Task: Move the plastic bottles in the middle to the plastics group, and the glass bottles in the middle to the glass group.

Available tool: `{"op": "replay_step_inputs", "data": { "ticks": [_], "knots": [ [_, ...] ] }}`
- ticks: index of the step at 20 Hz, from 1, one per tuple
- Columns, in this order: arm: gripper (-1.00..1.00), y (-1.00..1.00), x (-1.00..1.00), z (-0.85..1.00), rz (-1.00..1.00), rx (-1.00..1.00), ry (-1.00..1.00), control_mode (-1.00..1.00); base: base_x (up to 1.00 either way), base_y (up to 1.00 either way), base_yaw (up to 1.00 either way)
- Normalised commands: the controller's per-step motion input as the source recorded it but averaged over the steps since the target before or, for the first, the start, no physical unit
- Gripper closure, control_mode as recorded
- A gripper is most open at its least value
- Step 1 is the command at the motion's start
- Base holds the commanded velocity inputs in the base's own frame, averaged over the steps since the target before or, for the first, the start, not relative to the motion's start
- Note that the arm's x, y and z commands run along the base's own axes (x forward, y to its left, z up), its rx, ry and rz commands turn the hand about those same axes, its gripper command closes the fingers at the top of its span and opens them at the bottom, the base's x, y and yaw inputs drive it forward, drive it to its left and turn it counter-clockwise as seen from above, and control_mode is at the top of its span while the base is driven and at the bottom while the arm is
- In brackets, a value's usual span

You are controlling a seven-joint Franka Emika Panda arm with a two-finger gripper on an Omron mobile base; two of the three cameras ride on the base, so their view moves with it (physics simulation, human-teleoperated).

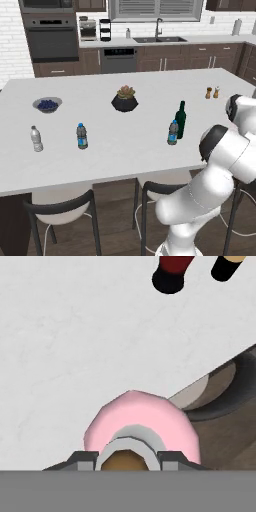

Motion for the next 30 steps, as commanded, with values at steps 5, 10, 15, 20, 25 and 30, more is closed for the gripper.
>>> {"op": "replay_step_inputs", "data": {
  "ticks": [5, 10, 15, 20, 25, 30],
  "knots": [
    [1.0, -0.83, 0.27, 0.0, 0.02, 0.01, 0.0, -1.0, 0.0, 0.0, 0.0],
    [1.0, -0.43, 0.23, 0.0, 0.12, 0.04, -0.04, -1.0, 0.0, 0.0, 0.0],
    [1.0, -0.29, 0.4, 0.0, 0.1, 0.01, 0.0, -1.0, 0.0, 0.0, 0.0],
    [1.0, -0.3, 0.44, -0.02, 0.08, 0.0, 0.0, -1.0, 0.0, 0.0, 0.0],
    [1.0, -0.31, 0.51, -0.05, 0.06, 0.0, 0.0, -1.0, 0.0, 0.0, 0.0],
    [1.0, 0.11, 0.25, -0.42, 0.01, -0.01, 0.0, -1.0, 0.0, 0.0, 0.0]
  ]
}}
